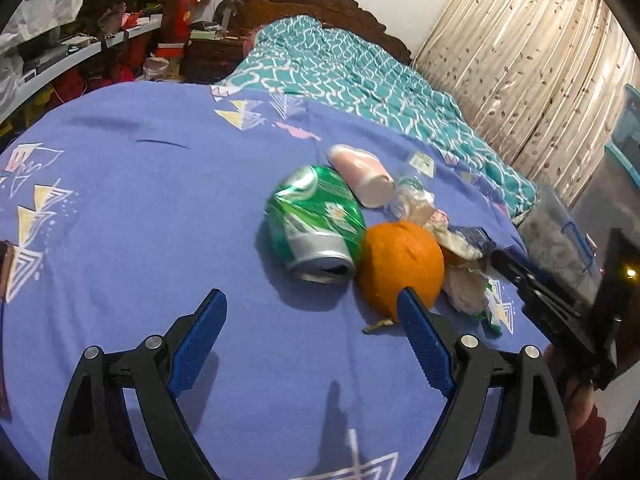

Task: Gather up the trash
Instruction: 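Grasp the orange with the left tool while the right tool grasps crumpled paper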

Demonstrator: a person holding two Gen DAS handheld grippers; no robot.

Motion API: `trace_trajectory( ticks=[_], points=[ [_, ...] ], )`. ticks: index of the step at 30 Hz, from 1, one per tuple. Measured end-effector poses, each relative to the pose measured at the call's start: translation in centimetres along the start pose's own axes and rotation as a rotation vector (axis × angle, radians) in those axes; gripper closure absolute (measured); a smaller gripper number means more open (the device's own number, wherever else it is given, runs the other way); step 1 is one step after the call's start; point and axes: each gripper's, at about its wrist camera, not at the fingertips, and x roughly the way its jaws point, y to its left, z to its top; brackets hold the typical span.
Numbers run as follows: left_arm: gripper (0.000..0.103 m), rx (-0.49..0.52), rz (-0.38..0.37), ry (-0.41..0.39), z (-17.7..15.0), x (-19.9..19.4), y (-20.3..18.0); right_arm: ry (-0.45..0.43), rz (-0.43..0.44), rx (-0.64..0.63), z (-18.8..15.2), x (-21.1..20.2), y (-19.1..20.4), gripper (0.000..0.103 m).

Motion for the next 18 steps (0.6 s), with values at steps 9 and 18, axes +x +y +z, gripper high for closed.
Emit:
trace_trajectory(
  ticks=[9, 18],
  points=[
    [0.020, 0.082, -0.070, 0.025, -0.2, 1.1, -1.7, -0.091, -0.011, -0.039, -7.4, -7.0, 5.2, 0.079],
    [0.013, 0.155, -0.067, 0.148, 0.1, 8.7, -7.9, -0.022, -0.023, 0.114, -14.3, -9.2, 4.7, 0.021]
  ],
)
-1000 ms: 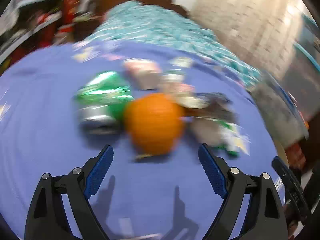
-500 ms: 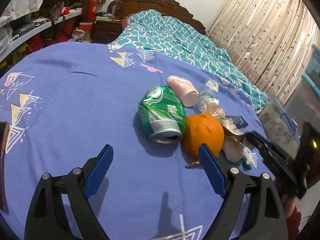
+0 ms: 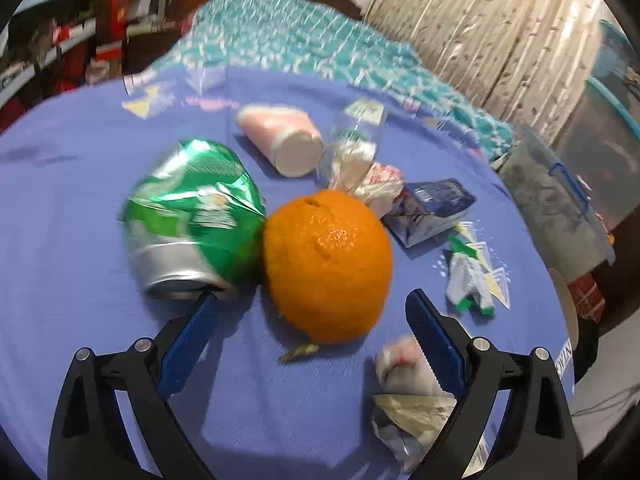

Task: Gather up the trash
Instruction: 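Grasp the orange with the left tool while the right tool grasps crumpled paper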

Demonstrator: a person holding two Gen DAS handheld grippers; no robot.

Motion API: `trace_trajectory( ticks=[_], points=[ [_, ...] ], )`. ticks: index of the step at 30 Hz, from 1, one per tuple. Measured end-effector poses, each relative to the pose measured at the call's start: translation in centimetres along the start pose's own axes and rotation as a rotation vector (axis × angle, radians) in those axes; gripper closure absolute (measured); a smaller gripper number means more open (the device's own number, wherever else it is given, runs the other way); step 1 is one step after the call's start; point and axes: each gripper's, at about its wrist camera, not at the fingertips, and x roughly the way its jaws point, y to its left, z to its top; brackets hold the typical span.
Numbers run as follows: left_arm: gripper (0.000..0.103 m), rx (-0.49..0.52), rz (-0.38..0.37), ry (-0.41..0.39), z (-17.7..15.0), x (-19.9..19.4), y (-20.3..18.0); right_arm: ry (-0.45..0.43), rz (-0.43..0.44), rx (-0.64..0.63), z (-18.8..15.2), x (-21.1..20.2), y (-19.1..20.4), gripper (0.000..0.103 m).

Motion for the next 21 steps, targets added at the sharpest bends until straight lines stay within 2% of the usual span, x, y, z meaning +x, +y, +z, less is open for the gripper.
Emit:
trace_trajectory(
  ticks=[4, 6, 7, 10, 15, 19, 21],
  points=[
    [0.018, -0.055, -0.009, 0.019, 0.5, 2.1, 0.2, 0.023, 0.031, 0.101, 0.0, -0.4, -2.0, 0.019],
    [0.040, -0.060, -0.057, 0.004, 0.1, 1.6, 0.3, 0.031, 0.048, 0.129, 0.0, -0.2, -2.4, 0.017],
    [0.042, -0.054, -0.057, 0.004, 0.0, 1.4, 0.2, 0.037, 0.052, 0.137, 0.0, -0.1, -2.6, 0.017],
    [0.044, -0.049, -0.057, 0.007, -0.9, 0.1, 0.7, 0.038, 0.057, 0.139, 0.5, 0.2, -2.7, 0.017],
    [0.046, -0.050, -0.130, 0.006, -3.9, -3.3, 2.7, 0.039, 0.103, 0.125, 2.5, 1.6, -2.3, 0.017],
    [0.046, -0.041, -0.161, 0.010, -6.3, -5.3, 4.2, 0.104, 0.154, 0.136, 4.6, 5.2, -1.9, 0.018],
    [0.046, -0.032, -0.184, 0.021, -7.4, -5.9, 4.6, 0.136, 0.190, 0.156, 5.2, 6.6, -1.7, 0.030]
  ],
)
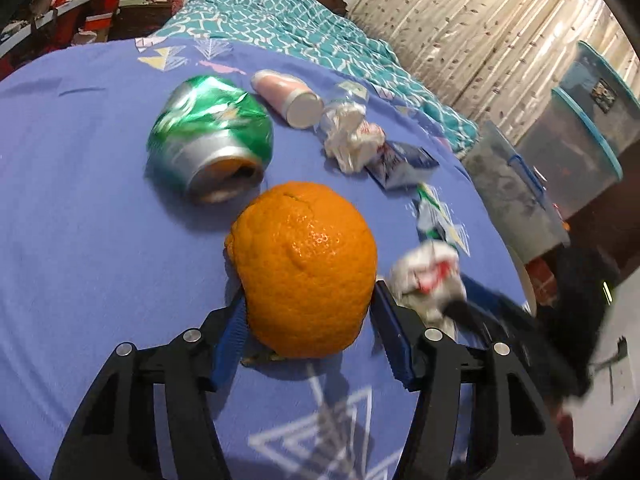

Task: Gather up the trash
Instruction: 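Grasp the orange with the left tool while the right tool grasps crumpled paper, then carry the crumpled paper to the bin with the right tool and release it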

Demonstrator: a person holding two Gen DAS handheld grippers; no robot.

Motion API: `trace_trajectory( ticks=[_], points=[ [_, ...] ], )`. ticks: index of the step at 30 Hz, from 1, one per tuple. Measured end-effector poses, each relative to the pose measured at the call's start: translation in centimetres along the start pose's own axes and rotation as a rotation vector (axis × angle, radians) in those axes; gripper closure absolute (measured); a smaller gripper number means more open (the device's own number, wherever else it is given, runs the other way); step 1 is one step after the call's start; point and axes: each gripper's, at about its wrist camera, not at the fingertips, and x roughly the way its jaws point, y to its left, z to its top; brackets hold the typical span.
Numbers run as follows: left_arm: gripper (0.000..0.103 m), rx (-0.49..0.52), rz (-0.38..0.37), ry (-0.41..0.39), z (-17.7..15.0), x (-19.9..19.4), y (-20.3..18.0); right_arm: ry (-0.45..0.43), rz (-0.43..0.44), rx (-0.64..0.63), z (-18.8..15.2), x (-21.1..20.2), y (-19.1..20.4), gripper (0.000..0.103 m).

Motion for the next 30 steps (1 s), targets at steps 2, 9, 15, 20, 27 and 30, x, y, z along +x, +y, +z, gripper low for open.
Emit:
trace_trajectory(
  ticks=[2, 9, 15, 20, 27, 30],
  points=[
    [0.050, 0.013, -0.017, 0.010, -0.8, -0.4, -0.1, 0.054, 0.060, 0.029, 0.8, 1.7, 0.0, 0.060],
    [0.030, 0.072, 0.066, 0.002, -1.5, -0.2, -1.9, -0.155, 0.034, 0.111, 1.1, -2.9, -1.5, 0.063],
    [0.034, 0.078, 0.158, -0.018, -0.6, 0.8, -2.4, -0.203, -0.046, 0.190, -1.4, -6.9, -4.8, 0.063],
    [0.046, 0.082, 0.117, -0.051, -1.6, -1.9, -2.4, -0.203, -0.097, 0.243, -3.5, -8.7, -7.0, 0.063],
    [0.046, 0.048, -0.073, -0.125, -1.6, -5.7, -1.8, -0.197, -0.076, 0.252, -4.4, -8.7, -7.5, 0.063],
    [0.054, 0.044, -0.149, -0.129, -0.9, -6.1, -2.6, -0.210, -0.067, 0.246, -4.7, -9.1, -7.3, 0.063]
  ],
)
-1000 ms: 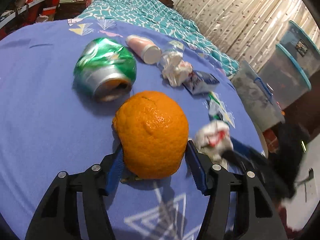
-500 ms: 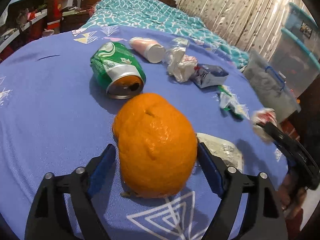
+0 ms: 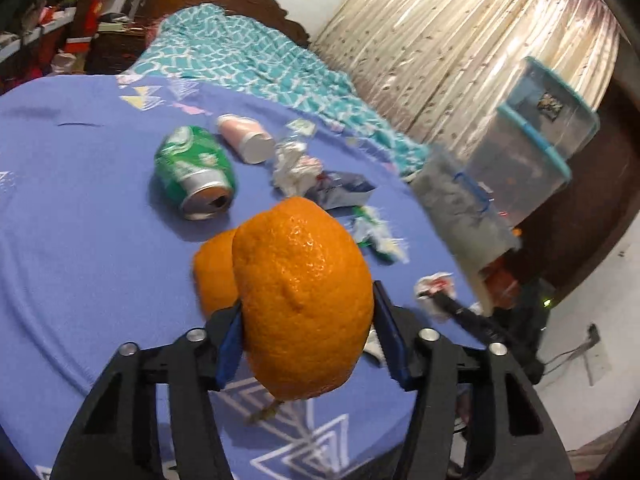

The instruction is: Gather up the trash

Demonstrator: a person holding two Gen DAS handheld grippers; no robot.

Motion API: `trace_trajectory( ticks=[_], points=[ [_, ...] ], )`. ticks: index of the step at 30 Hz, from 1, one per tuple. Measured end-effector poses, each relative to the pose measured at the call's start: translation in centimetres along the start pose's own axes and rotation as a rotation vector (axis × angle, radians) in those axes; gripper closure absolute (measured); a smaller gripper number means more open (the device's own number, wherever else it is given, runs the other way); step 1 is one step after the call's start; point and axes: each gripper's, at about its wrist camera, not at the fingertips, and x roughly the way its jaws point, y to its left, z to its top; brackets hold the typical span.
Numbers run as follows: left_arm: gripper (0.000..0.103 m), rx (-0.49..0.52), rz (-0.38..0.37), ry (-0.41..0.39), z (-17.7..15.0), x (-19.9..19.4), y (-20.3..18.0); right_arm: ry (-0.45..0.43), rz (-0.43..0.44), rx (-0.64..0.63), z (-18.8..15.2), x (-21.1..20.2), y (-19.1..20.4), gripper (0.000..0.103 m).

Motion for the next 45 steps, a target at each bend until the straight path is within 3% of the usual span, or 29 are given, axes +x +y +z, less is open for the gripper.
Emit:
trace_trajectory(
  ticks=[6, 13, 16, 18, 20, 24, 36, 40, 43, 45],
  points=[
    [0.062, 0.014, -0.168, 0.031, 1.7, 2.0, -3.2, -0.061, -0.028, 0.032, -0.5, -2.6, -1.3, 0.063],
    [0.068, 0.199, -0.264, 0.212, 0.6, 10.7, -11.6, -0.088, -0.169, 0.067, -1.9, -5.0, -5.1, 0.063],
    [0.069, 0.307, -0.172, 0.298, -0.9, 15.3, -15.3, -0.075, -0.235, 0.105, -2.5, -5.2, -7.7, 0.063],
    [0.069, 0.400, -0.085, 0.348, -2.2, 18.1, -17.4, -0.084, -0.180, 0.156, -2.7, -5.4, -9.4, 0.063],
    [0.070, 0.452, -0.085, 0.404, -3.5, 20.8, -19.1, -0.095, -0.175, 0.180, -2.4, -5.9, -10.2, 0.064],
    [0.071, 0.474, -0.118, 0.475, -3.9, 24.2, -21.2, -0.173, -0.194, 0.190, -1.4, -7.9, -11.7, 0.064],
    [0.070, 0.413, -0.321, 0.670, -3.5, 36.6, -31.8, -0.270, -0.395, 0.367, 3.1, -12.9, -24.3, 0.064],
    [0.069, 0.450, -0.302, 0.664, -3.9, 39.8, -35.1, -0.261, -0.398, 0.437, 3.8, -13.2, -27.6, 0.064],
    [0.067, 0.473, -0.286, 0.646, -4.0, 41.2, -36.7, -0.241, -0.390, 0.483, 4.4, -12.7, -29.9, 0.056],
    [0.052, 0.467, -0.289, 0.643, -3.7, 42.0, -37.7, -0.228, -0.381, 0.505, 4.6, -12.4, -30.8, 0.047]
  ],
)
